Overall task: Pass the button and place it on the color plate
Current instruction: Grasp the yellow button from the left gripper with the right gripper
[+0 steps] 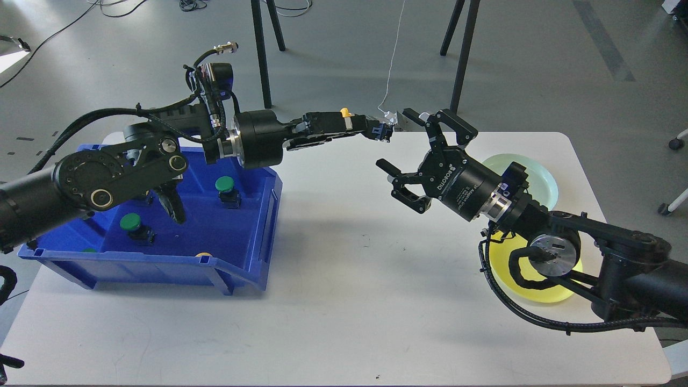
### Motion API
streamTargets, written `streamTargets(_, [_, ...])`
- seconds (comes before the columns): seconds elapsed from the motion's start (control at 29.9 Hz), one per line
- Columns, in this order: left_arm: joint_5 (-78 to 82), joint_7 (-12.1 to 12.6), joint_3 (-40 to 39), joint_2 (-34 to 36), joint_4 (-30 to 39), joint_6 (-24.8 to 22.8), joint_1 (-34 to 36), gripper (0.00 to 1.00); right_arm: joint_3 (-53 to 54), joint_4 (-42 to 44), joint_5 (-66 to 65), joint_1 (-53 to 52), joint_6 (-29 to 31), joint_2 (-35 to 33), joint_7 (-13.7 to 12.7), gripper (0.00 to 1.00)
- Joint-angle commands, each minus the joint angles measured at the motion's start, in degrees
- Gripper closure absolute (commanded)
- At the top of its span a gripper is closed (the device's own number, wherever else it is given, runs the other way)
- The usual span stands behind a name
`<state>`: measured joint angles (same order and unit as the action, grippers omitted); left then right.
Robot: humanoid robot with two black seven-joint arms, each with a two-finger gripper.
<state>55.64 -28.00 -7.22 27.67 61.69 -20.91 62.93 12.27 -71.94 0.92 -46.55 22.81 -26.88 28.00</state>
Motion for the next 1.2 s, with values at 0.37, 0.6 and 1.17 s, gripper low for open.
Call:
streamTargets(0.37, [1.4, 0.0, -0.3, 0.1, 0.1, 0.0, -0.1, 0.99, -0.6, 5.5, 0.6, -3.0, -0.2, 4.6, 0.0, 0.24])
streamTargets(0.6, [1.4, 0.0, -0.4, 0.1, 0.0, 0.0, -0.1, 0.99, -0.8, 6.1, 0.5, -3.0, 0.0, 6.7, 0.0, 0.42])
streamTargets(1.17, [1.3, 0.0, -0.4, 0.1, 0.0, -0.1, -0.1, 0.93, -0.8, 5.9, 0.6, -2.8, 0.0, 6.8, 0.0, 0.96])
